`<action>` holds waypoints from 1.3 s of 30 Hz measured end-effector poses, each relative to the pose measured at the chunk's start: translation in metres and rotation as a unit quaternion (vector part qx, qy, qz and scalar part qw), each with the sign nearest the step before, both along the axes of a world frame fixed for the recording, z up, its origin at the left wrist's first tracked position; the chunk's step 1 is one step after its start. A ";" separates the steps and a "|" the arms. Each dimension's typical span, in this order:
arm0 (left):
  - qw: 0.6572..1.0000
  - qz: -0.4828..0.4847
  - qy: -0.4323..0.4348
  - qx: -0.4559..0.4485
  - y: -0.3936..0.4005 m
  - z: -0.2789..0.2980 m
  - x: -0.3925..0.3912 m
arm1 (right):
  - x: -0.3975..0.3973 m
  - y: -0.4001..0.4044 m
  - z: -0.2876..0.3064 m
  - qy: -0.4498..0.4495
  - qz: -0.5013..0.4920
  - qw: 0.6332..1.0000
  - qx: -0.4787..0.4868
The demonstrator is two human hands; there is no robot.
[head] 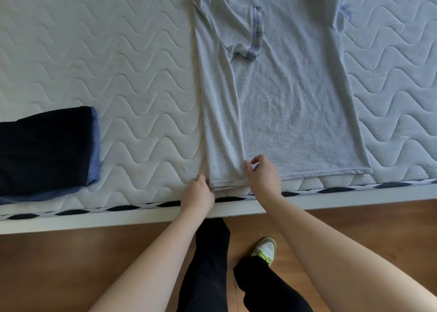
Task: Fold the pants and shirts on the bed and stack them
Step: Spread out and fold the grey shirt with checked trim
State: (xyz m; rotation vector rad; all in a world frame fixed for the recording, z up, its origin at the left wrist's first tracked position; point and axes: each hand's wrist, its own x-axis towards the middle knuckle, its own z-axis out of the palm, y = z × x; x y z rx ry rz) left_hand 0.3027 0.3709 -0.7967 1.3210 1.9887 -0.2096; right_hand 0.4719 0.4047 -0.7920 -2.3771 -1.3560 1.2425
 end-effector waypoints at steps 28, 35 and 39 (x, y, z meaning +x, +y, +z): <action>0.966 -0.171 -0.004 0.193 0.214 0.002 -0.040 | -0.015 0.194 0.006 0.101 -0.052 0.993 0.015; 0.941 -0.300 0.054 0.144 0.301 -0.019 -0.017 | -0.002 0.258 -0.008 0.135 -0.105 0.984 0.054; 0.940 -0.307 0.072 0.128 0.336 -0.033 -0.011 | 0.007 0.300 -0.011 0.113 -0.111 0.983 0.089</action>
